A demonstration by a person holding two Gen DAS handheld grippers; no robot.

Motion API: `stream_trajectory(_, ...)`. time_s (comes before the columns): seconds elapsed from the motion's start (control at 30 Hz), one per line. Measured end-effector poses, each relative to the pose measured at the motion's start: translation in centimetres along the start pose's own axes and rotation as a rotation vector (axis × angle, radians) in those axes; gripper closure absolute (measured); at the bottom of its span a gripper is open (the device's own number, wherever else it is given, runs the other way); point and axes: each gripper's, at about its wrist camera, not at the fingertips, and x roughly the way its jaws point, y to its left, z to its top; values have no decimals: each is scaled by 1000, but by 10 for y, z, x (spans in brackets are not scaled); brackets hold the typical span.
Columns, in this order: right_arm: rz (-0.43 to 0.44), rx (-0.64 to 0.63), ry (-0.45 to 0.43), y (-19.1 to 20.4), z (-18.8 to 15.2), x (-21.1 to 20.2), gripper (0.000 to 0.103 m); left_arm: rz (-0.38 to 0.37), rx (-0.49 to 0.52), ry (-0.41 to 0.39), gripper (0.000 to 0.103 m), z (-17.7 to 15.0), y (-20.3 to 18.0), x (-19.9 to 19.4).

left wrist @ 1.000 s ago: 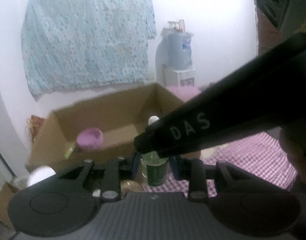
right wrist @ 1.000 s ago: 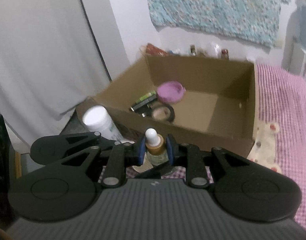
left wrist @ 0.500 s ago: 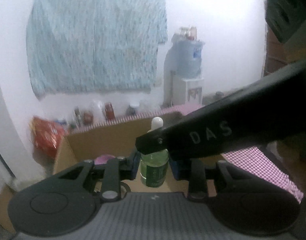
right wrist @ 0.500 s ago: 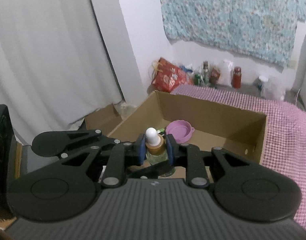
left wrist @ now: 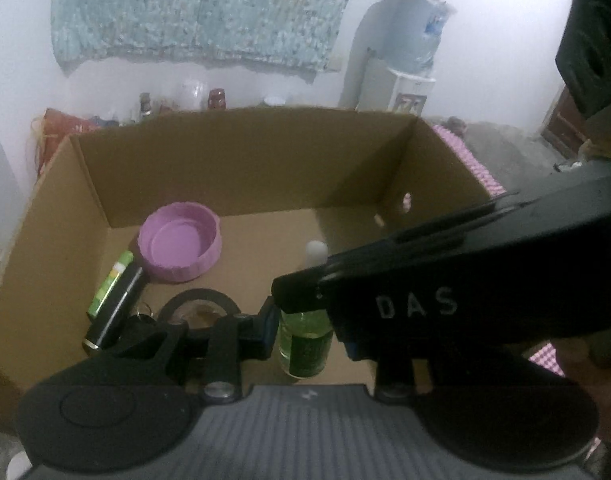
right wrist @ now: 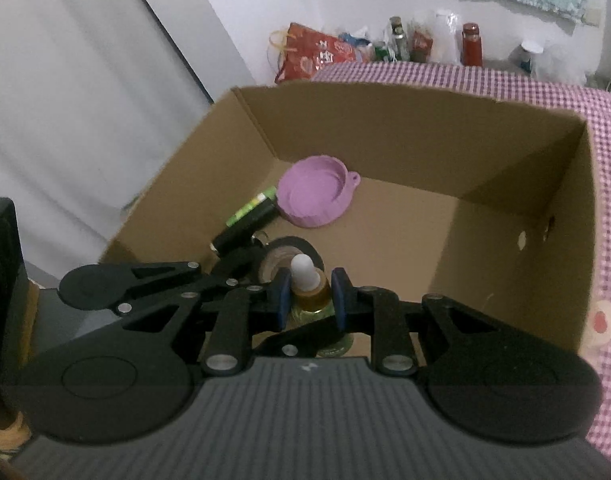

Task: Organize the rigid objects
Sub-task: 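Carry the dropper bottle into the box and open the right gripper, then move the right gripper back and close it on the gold-lidded jar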

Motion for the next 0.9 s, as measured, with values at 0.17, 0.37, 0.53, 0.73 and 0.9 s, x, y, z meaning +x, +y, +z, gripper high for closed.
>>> stream_trajectory(0.17, 11, -16, -1, -7, 2, 14, 83, -8, 1, 7, 66, -3, 0, 5)
stream_trajectory(0.37, 21, -35, 13, -3, 1, 13, 80, -14, 10, 2, 49, -8, -8, -1)
stream_trajectory(0.53, 27, -15, 0, -5, -1, 5, 62, -17, 16, -28, 32, -10, -9, -15)
stream_trajectory(0.73, 57, 37, -83, -6, -4, -32, 53, -1, 48, -93, 21, -14, -16, -44)
stream_trajectory(0.9, 88, 86, -194, -1, -19, -85, 48, -6, 35, -164, 18, -25, -17, -85)
